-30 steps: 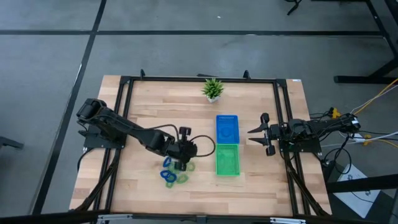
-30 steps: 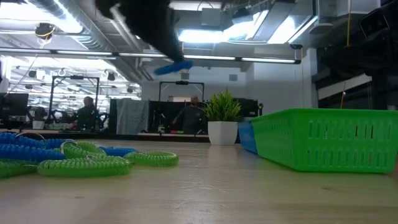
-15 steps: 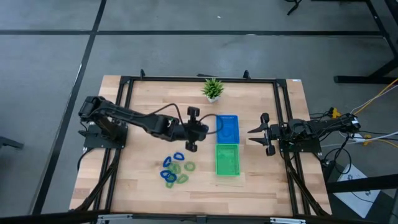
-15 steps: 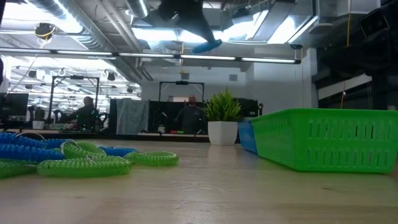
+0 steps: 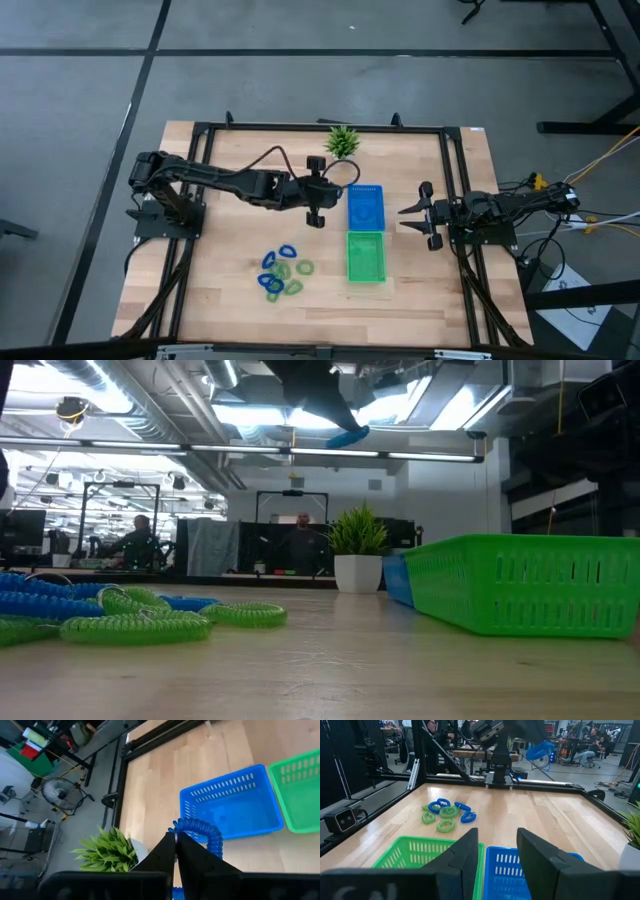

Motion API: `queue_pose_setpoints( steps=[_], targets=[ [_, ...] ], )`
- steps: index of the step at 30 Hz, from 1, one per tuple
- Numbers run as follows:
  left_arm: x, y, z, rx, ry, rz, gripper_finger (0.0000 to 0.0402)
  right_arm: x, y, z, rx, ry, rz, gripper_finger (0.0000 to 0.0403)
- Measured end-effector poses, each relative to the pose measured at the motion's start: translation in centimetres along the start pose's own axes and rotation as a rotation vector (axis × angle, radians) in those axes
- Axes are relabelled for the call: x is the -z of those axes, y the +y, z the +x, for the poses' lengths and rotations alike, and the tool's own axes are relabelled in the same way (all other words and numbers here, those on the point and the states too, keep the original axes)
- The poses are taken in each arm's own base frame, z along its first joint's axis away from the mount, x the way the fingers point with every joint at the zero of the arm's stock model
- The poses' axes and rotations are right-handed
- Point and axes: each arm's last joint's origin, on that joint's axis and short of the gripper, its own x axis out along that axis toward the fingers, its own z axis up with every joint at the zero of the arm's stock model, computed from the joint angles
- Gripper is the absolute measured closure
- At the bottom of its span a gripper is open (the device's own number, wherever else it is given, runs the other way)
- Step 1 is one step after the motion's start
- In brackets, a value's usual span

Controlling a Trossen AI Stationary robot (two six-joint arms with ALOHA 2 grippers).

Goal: Sort spring keychains
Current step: Put the blue spring keychain into the blue bin

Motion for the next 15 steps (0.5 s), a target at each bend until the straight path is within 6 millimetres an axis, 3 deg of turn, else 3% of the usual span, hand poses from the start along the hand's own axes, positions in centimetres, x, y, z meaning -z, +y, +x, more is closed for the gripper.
queue_pose_setpoints(
  steps=[15],
  targets=[
    [-0.5,3.1,1.2,-0.004,-0.178,-0.138,0.0394,0.0,0.0,0.0,0.0,0.0,0.0,0.0267]
  ],
)
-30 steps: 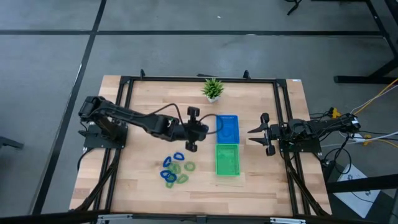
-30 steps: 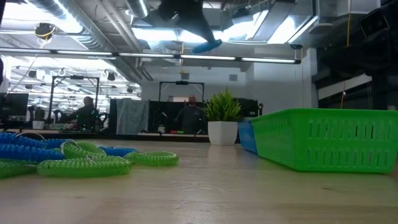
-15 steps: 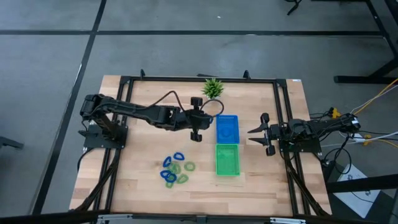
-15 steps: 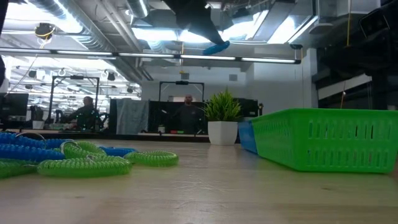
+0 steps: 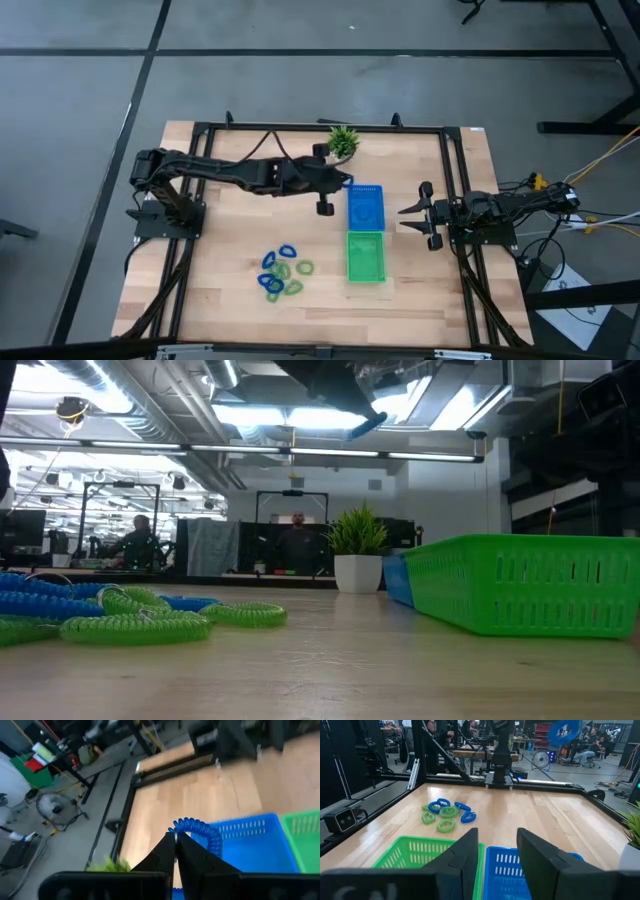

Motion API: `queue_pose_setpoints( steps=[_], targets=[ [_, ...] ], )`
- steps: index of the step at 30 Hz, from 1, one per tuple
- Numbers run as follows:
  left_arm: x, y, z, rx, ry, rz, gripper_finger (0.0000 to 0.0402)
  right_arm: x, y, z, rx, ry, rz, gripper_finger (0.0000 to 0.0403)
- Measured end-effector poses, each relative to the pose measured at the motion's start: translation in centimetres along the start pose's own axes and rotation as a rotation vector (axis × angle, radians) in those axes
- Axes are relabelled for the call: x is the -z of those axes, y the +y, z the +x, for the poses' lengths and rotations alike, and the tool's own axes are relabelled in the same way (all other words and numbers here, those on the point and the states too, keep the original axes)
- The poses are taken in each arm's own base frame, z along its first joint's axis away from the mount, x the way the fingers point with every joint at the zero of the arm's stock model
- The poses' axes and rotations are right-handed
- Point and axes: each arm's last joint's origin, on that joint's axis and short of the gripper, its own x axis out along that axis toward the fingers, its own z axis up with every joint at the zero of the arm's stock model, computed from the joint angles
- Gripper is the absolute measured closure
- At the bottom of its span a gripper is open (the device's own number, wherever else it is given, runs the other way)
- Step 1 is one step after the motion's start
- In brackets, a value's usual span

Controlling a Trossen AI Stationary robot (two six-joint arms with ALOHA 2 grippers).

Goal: Sort spring keychains
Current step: Put the blue spring keychain into the blue bin

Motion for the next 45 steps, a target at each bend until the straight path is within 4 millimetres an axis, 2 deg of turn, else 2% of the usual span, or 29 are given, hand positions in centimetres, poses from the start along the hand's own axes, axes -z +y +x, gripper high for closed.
queue_pose_setpoints(
  steps=[7,15,26,36,45],
  targets=[
    [-0.3,1.3,0.6,0.059,-0.153,-0.1,0.0393,0.0,0.0,0.0,0.0,0.0,0.0,0.0267],
    [-0.1,2.1,1.2,0.092,-0.201,-0.194,0.0393,0.0,0.0,0.0,0.0,0.0,0.0,0.0267],
    [2.5,-0.1,5.7,0.108,-0.118,-0.209,0.0393,0.0,0.0,0.0,0.0,0.0,0.0,0.0267],
    [5.2,-2.3,9.1,0.133,-0.034,-0.294,0.0393,0.0,0.0,0.0,0.0,0.0,0.0,0.0267],
    [7.0,-3.7,10.8,0.203,0.016,-0.326,0.0393,0.0,0.0,0.0,0.0,0.0,0.0,0.0267]
  ],
)
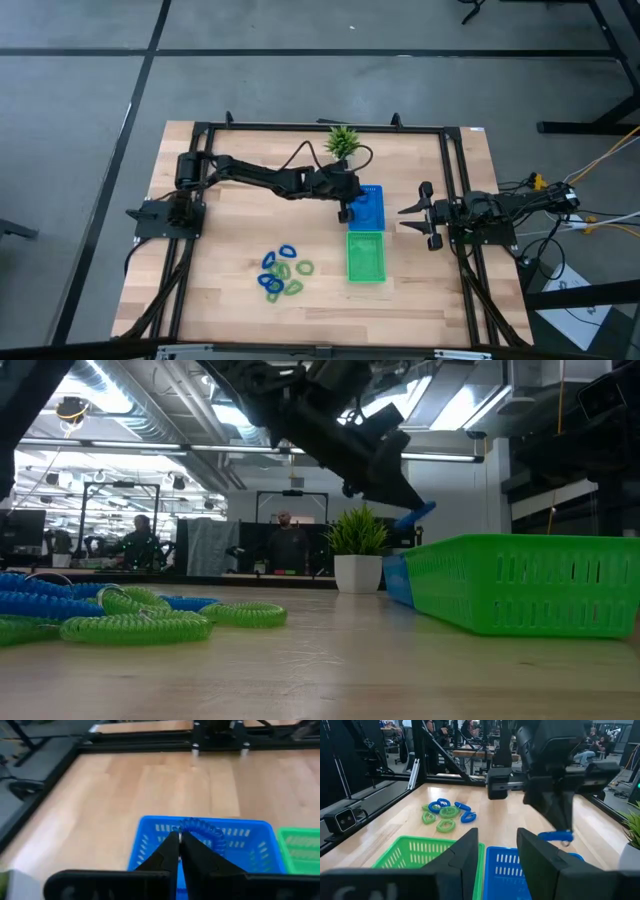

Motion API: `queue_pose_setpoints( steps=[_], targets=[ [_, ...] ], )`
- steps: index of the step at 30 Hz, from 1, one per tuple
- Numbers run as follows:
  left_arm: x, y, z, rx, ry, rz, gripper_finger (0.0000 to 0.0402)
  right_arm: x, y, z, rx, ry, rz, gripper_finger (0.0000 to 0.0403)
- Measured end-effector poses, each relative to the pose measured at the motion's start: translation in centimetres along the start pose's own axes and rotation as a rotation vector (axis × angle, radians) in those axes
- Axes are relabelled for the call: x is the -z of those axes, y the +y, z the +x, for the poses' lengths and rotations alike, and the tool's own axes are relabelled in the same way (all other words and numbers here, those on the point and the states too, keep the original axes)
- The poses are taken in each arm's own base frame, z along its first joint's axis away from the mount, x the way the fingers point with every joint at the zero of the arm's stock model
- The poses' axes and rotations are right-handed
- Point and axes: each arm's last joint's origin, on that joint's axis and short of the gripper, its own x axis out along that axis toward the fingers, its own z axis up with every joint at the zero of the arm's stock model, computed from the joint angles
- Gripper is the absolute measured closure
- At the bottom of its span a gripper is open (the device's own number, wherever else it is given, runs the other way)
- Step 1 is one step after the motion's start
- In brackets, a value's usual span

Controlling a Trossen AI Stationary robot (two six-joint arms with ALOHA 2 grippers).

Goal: Sort spring keychains
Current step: Put the blue spring keychain into the blue bin

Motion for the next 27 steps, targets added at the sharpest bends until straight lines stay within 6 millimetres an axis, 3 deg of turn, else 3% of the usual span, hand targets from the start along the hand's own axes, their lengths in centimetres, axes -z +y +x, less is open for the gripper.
queue_pose_setpoints(
  steps=[14,27],
  targets=[
    [0.63,-0.25,0.58,0.049,0.013,-0.019,0.0389,0.0,0.0,0.0,0.0,0.0,0.0,0.0267],
    [0.64,-0.17,0.58,0.026,0.014,0.007,0.0333,0.0,0.0,0.0,0.0,0.0,0.0,0.0267]
  ],
)
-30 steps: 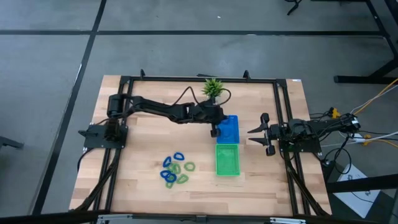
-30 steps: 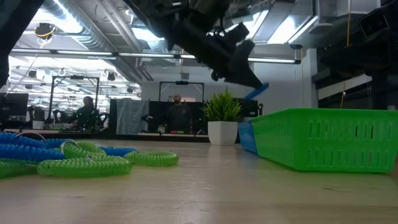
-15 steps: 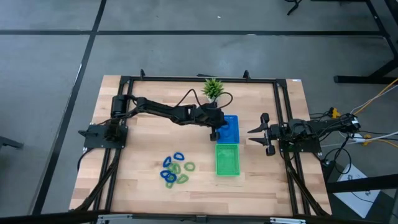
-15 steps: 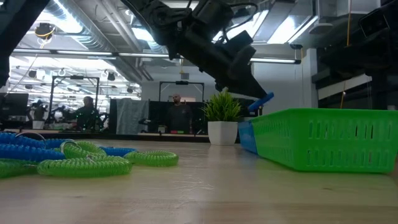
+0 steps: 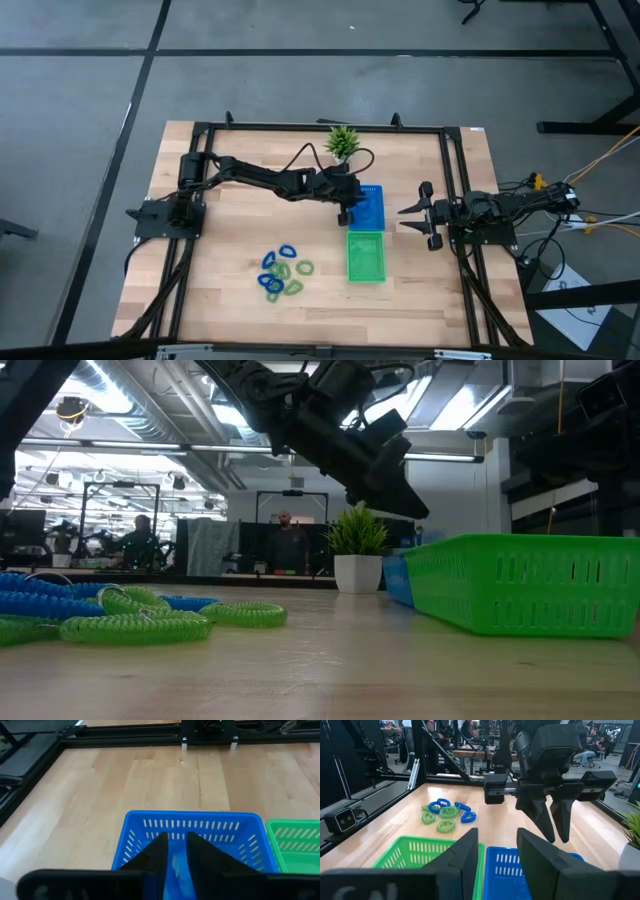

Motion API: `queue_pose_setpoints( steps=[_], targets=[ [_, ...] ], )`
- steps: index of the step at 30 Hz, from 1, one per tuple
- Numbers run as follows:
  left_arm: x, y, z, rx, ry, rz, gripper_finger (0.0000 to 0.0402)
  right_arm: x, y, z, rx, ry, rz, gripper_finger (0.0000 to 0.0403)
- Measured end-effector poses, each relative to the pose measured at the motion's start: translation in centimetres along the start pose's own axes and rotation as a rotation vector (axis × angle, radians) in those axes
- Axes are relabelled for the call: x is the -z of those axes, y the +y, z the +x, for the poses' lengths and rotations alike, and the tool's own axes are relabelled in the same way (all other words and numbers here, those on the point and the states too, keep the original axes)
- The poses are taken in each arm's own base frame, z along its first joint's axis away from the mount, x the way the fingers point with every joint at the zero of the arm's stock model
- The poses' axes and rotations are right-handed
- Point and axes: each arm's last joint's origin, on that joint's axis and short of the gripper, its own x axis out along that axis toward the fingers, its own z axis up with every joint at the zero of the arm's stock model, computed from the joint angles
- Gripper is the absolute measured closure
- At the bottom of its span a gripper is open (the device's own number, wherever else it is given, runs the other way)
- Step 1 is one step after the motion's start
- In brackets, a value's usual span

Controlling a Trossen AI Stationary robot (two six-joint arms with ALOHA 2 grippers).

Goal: Sort spring keychains
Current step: Put the blue spring keychain into the blue bin, then put the green spring keychain into the green bin

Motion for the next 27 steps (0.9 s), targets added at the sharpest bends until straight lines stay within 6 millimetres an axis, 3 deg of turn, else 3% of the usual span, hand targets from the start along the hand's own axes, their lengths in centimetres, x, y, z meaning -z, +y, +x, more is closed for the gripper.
queue_pose_setpoints(
  steps=[14,21,27],
  targets=[
    [-0.2,-0.8,0.0,0.016,-0.015,0.007,0.0306,0.0,0.0,0.0,0.0,0.0,0.0,0.0267],
    [-1.1,-2.9,-1.1,0.06,-0.034,0.03,0.0315,0.0,0.0,0.0,0.0,0.0,0.0,0.0267],
    [-2.1,-5.4,-3.1,0.118,-0.009,0.064,0.0314,0.0,0.0,0.0,0.0,0.0,0.0,0.0267]
  ],
)
